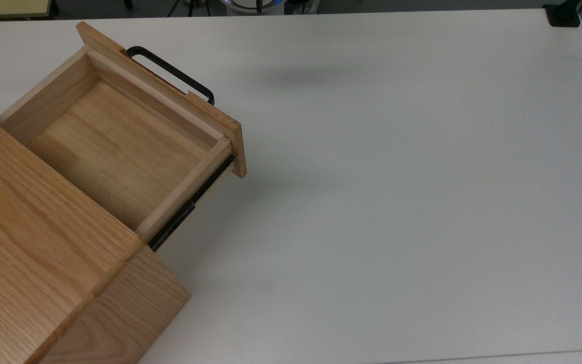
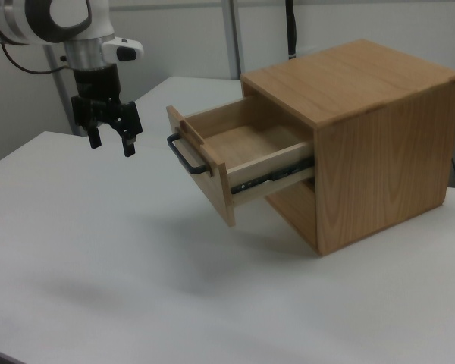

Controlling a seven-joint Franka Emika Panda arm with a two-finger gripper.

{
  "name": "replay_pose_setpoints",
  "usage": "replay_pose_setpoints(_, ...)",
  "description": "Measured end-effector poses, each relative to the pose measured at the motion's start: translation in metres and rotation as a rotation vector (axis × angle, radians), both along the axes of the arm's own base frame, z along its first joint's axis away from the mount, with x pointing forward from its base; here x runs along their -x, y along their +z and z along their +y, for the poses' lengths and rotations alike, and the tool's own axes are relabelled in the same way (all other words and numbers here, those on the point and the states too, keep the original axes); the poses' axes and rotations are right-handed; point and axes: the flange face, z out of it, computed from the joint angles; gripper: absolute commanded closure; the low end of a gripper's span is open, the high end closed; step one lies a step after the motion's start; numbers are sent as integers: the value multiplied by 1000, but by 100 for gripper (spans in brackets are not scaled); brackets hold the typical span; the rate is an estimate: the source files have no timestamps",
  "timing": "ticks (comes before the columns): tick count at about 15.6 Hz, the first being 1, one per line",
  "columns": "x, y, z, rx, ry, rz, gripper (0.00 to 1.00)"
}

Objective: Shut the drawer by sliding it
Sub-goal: 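Move the gripper down toward the open drawer's black handle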

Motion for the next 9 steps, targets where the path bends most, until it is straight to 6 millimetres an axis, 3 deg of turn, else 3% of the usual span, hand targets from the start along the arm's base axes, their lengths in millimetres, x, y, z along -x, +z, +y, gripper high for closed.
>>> replay_pose_setpoints(7,1,3,-14,-9,57,-4,0)
replay_pose_setpoints(8,1,3,-14,-9,57,-4,4)
replay_pose_setpoints(9,1,3,-15,-9,57,-4,17)
